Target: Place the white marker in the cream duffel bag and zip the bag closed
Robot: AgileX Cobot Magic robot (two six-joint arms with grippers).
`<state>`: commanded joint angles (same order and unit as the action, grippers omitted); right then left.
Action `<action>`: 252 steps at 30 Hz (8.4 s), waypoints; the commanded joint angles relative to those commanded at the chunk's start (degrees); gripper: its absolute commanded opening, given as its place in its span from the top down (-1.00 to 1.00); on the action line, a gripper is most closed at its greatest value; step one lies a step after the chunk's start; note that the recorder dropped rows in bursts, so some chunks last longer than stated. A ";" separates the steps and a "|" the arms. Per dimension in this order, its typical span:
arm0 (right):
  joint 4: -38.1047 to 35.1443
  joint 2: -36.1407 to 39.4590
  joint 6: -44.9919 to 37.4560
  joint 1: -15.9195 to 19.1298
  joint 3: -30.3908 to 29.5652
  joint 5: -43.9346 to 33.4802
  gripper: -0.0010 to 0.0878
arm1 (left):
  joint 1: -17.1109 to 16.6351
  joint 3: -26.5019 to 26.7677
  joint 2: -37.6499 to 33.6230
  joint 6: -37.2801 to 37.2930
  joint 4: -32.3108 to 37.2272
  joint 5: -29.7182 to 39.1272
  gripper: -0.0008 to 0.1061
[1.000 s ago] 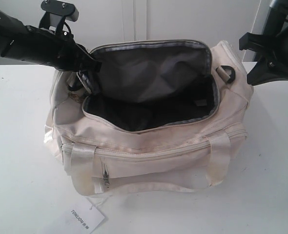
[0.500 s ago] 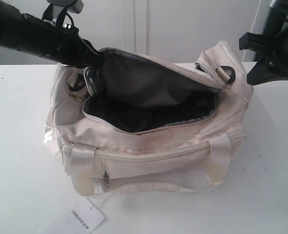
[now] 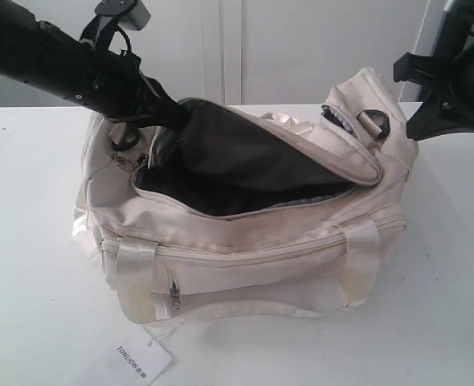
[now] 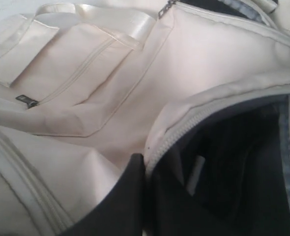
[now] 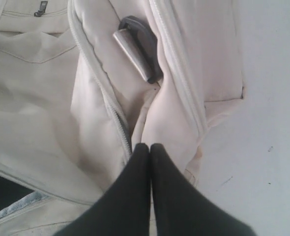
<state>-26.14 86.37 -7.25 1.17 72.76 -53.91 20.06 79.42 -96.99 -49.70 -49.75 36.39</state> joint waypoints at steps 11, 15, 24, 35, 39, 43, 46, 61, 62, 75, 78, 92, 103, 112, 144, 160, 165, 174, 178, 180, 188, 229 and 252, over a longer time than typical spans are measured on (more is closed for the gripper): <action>0.00 0.00 0.00 0.00 0.00 0.00 0.98 | 0.00 0.00 -0.59 0.00 4.25 5.76 0.99; 0.00 0.00 0.00 0.00 0.00 0.00 0.98 | 0.00 0.00 -0.59 0.00 4.95 5.76 0.99; 0.00 0.00 0.00 0.00 0.00 0.11 0.98 | 0.00 0.00 -0.59 -0.25 11.55 10.16 0.87; 0.00 0.00 0.00 0.00 0.00 0.11 0.98 | 0.00 0.00 -0.59 -1.57 11.67 11.69 0.11; 0.00 0.00 0.00 0.00 0.00 0.21 0.98 | 0.00 0.00 0.05 -1.57 11.47 11.43 0.10; 0.00 0.00 0.00 0.00 0.00 0.21 0.98 | 0.00 0.00 1.57 -1.45 11.30 10.91 0.10; 0.00 0.00 0.00 0.00 0.00 0.21 0.98 | 0.00 0.00 2.77 -1.45 11.22 10.63 0.10; 0.00 0.00 0.00 0.00 0.00 0.21 0.98 | 0.00 0.00 9.29 7.32 11.80 -2.37 0.10; 0.00 0.00 0.00 0.00 0.00 0.21 0.98 | 0.00 0.00 9.43 8.94 12.56 -2.37 0.10; 0.00 0.00 0.00 0.00 0.00 0.21 0.98 | 0.00 0.00 9.56 41.56 42.90 -2.37 0.10; 0.00 0.00 0.00 0.00 0.00 0.21 0.98 | 0.00 0.00 9.56 43.46 44.90 -2.49 0.10; 0.00 0.00 0.00 0.00 0.00 0.33 0.98 | 0.00 0.00 4.87 51.73 50.92 -4.80 -0.16; 0.00 0.00 0.00 0.00 0.00 0.33 0.98 | 0.00 0.00 1.58 53.17 50.81 -3.29 0.31; 0.00 0.00 -0.48 0.00 0.00 1.43 0.98 | -0.10 0.00 1.69 53.17 44.17 -5.37 0.99; -25.82 0.00 -32.85 -3.34 0.00 -4.33 0.98 | -17.09 0.00 1.69 22.67 -4.70 7.54 0.99; -40.84 2.72 -39.32 -19.03 1.09 1.54 0.98 | -17.09 0.00 1.58 19.21 -6.94 8.18 0.99; -36.49 3.19 -38.91 -25.01 1.97 9.44 0.98 | -17.09 0.00 1.58 18.87 -6.94 8.18 0.99; -30.10 5.88 -34.93 -33.17 4.89 17.54 0.98 | -17.09 0.00 1.58 18.13 -7.16 8.32 0.99; -24.22 8.15 -29.66 -35.37 7.06 18.06 0.98 | -17.09 0.00 1.58 18.03 -7.16 8.32 0.99; -21.85 9.35 -27.98 -36.27 7.79 18.22 0.98 | -17.09 0.00 1.58 18.03 -7.16 8.32 0.99; -21.51 13.06 -27.32 -37.07 7.95 18.29 0.98 | -17.09 0.00 1.58 17.91 -7.16 8.32 0.99; -11.98 16.41 -11.54 -38.94 17.61 17.67 0.91 | -17.09 0.00 1.58 17.72 -11.88 9.47 0.99; 5.26 22.57 18.13 -42.88 24.68 23.21 0.37 | -17.09 0.00 1.58 17.72 -11.88 9.71 0.99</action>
<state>-20.88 108.94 10.88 -41.72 97.44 -30.70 2.97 79.42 -95.41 -31.98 -61.63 46.10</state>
